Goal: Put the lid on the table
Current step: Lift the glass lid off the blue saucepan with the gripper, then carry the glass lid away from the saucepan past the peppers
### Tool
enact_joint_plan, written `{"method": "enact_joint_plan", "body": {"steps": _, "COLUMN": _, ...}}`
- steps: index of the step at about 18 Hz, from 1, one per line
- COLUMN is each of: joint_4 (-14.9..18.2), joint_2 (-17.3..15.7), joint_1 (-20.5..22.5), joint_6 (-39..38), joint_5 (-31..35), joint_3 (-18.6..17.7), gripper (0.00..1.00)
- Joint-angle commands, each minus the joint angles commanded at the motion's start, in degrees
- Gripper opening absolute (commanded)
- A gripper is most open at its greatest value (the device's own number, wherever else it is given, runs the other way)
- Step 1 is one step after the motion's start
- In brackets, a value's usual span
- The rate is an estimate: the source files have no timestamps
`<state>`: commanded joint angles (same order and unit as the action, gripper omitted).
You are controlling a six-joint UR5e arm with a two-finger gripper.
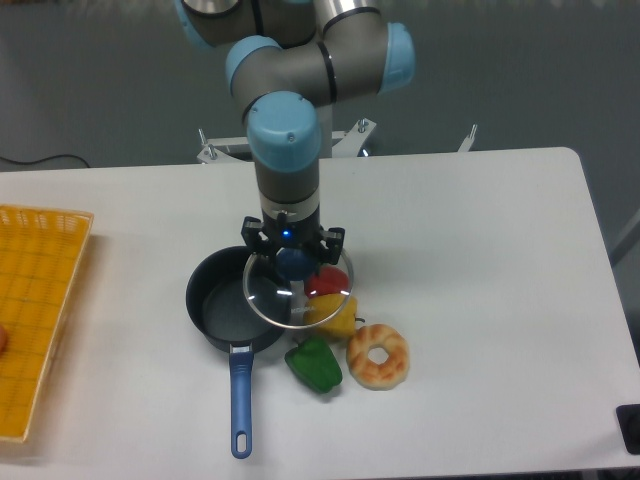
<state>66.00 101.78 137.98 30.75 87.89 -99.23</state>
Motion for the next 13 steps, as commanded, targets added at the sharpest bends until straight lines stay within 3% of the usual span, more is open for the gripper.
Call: {"method": "enact_joint_plan", "body": {"steps": 13, "joint_4": 0.5, "joint_2": 0.6, "joint_1": 11.0, "joint_6": 17.0, "joint_5": 0.0, "joint_3": 0.0, "gripper": 0.54}}
